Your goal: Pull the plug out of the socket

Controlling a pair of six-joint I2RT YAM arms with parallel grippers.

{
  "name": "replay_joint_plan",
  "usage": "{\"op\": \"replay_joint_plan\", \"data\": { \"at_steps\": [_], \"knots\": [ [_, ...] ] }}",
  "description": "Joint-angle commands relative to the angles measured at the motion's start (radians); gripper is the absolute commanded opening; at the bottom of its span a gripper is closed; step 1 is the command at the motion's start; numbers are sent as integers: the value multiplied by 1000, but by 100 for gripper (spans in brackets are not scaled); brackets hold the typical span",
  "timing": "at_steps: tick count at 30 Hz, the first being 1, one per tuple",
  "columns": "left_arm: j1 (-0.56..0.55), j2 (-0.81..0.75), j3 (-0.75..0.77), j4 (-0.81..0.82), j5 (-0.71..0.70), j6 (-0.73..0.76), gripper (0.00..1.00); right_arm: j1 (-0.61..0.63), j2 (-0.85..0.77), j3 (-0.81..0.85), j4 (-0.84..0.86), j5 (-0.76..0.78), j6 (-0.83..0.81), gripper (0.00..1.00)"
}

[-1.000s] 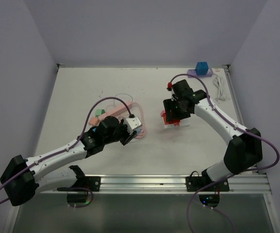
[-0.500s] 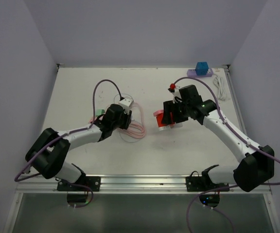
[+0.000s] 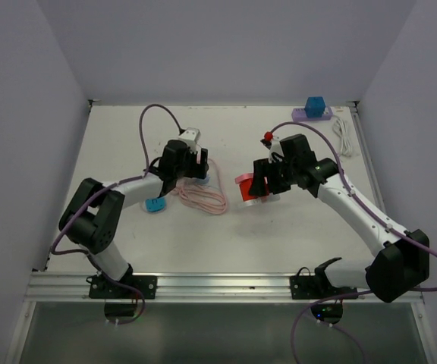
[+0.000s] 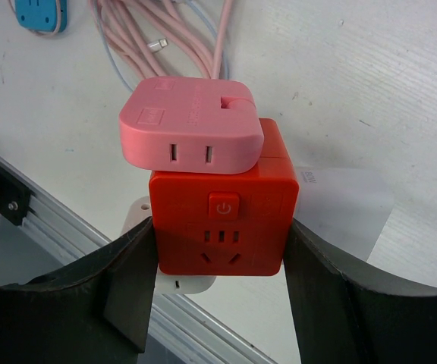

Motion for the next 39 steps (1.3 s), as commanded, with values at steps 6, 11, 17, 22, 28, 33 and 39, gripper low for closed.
{"op": "replay_joint_plan", "data": {
  "at_steps": [6,11,17,22,28,33,39],
  "knots": [
    [10,-249,-44,22,116,-12,88,2,-10,35,70,-8,59,0],
    [-33,-421,-127,-31,181,20,91,3,7,48,82,3,97,0],
    [-217,-595,-201,-58,195,51,95,19,36,72,78,36,130,0],
    [-332,-635,-236,-27,195,88,98,29,61,114,62,72,154,0],
    [-406,-540,-186,-21,187,152,98,48,88,161,47,63,154,0],
    [-439,-454,-153,30,166,198,98,62,94,181,38,73,150,0],
    [-482,-392,-143,94,106,247,98,74,91,192,27,84,137,0]
  ]
}}
